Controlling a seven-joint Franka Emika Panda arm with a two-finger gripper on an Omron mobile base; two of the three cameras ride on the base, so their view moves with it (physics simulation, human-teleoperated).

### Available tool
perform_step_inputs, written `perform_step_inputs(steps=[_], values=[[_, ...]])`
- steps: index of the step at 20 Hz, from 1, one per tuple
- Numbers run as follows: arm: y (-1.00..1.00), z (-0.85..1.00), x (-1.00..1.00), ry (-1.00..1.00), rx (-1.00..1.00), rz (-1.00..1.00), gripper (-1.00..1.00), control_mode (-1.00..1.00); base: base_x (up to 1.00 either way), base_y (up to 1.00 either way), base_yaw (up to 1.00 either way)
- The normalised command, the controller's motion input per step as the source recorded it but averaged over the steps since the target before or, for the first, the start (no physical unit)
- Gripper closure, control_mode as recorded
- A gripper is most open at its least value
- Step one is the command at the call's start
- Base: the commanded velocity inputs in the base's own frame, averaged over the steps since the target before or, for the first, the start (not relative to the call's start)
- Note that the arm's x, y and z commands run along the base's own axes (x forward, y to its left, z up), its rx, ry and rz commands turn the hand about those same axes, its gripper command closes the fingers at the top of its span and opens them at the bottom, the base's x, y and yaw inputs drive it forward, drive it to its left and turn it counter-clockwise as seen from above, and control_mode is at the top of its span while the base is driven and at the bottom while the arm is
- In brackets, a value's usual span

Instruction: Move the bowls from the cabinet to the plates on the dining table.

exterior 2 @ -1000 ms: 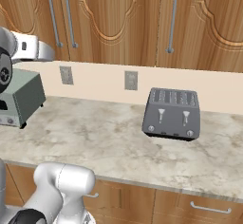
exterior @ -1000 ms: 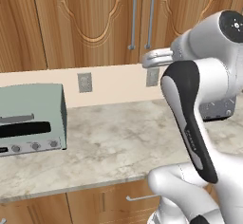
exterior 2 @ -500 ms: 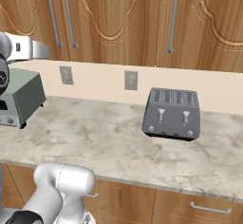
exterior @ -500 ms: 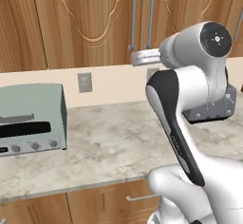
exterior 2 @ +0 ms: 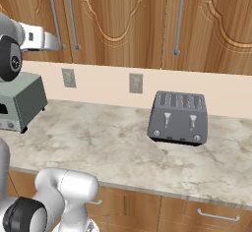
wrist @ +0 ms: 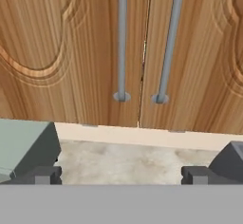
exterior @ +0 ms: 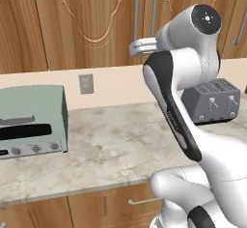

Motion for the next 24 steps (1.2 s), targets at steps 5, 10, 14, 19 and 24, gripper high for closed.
perform_step_inputs(steps=[5, 10, 14, 19, 24], values=[[0.0, 0.06, 0.37, 0.12, 0.0, 0.0, -1.0, -1.0, 0.0, 0.0, 0.0], [0.0, 0.01, 0.42, 0.09, 0.0, 0.0, -1.0, -1.0, 0.0, 0.0, 0.0], [0.0, 0.0, 0.45, 0.01, 0.0, 0.0, -1.0, -1.0, 0.0, 0.0, 0.0], [0.02, 0.0, 0.44, 0.0, 0.0, 0.0, -1.0, -1.0, 0.0, 0.0, 0.0], [0.1, 0.0, 0.38, 0.0, 0.0, 0.0, -1.0, -1.0, 0.0, 0.0, 0.0]])
